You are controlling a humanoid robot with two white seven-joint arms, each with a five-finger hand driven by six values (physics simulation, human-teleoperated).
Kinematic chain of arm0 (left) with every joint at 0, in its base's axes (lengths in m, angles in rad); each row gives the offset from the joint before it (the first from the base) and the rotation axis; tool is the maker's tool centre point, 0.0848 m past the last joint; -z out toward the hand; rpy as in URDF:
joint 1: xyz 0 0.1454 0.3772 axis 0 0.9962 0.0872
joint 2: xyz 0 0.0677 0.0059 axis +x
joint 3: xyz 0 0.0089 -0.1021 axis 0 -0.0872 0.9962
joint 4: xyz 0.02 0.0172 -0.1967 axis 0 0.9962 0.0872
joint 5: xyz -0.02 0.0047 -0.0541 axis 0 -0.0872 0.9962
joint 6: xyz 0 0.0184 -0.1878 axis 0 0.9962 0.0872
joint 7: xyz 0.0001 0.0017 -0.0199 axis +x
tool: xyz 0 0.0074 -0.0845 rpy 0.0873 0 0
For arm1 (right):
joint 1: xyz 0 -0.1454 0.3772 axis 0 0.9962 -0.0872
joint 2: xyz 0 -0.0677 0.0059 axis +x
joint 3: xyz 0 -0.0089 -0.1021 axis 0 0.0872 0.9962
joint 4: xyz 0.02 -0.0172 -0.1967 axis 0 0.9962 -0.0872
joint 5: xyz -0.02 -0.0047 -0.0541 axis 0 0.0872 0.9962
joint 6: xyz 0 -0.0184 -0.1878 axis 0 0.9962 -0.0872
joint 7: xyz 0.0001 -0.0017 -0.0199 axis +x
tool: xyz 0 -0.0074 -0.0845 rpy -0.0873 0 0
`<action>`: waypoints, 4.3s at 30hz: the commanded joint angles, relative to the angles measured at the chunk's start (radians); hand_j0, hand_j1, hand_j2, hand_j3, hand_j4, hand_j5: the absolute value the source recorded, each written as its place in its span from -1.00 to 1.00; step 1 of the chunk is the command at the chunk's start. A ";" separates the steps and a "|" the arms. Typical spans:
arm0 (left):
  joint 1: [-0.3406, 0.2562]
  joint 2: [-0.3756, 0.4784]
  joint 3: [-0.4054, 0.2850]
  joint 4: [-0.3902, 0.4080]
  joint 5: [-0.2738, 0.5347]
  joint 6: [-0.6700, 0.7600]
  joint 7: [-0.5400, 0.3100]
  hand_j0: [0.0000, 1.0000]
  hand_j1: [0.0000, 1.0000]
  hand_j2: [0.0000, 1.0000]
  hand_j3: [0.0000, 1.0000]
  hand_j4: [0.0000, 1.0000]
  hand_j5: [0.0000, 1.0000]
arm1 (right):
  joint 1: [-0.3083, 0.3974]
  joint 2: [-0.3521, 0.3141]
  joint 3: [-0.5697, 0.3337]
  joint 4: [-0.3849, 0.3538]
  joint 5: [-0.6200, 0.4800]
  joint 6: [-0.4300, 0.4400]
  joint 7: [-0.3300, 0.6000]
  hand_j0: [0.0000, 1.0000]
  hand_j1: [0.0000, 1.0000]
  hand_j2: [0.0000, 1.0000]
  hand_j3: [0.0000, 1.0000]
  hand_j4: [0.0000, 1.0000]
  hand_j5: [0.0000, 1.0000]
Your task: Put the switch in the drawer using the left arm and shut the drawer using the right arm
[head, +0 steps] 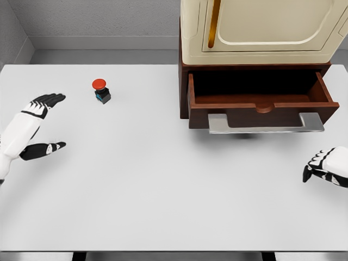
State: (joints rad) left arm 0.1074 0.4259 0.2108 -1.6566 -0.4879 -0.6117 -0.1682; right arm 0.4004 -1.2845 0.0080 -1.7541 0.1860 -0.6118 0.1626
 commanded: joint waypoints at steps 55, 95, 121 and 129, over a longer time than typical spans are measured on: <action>-0.555 -0.059 -0.395 0.607 0.762 0.354 -0.145 0.80 0.80 0.80 0.80 0.80 0.80 | -0.012 -0.022 -0.006 -0.012 -0.005 0.001 -0.009 0.00 0.00 0.00 0.00 0.00 0.00; -0.722 -0.154 -0.430 0.960 0.687 0.356 -0.142 0.83 0.83 0.83 0.83 0.83 0.83 | -0.017 -0.022 -0.005 -0.012 -0.006 0.001 -0.011 0.01 0.01 0.01 0.01 0.01 0.01; -0.713 -0.156 -0.432 0.957 0.635 0.343 -0.135 0.41 0.41 0.41 0.41 0.41 0.41 | -0.018 -0.022 -0.008 -0.012 -0.006 0.001 -0.006 0.02 0.02 0.02 0.02 0.02 0.02; -0.713 -0.154 -0.427 0.954 0.637 0.343 -0.135 -0.03 -0.03 -0.03 -0.03 -0.03 -0.03 | -0.031 -0.021 -0.008 -0.012 -0.008 0.001 -0.012 0.02 0.02 0.02 0.02 0.02 0.02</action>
State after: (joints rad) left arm -0.6059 0.2709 -0.2194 -0.7004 0.1430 -0.2686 -0.3038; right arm 0.3697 -1.3041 0.0002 -1.7653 0.1843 -0.6118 0.1510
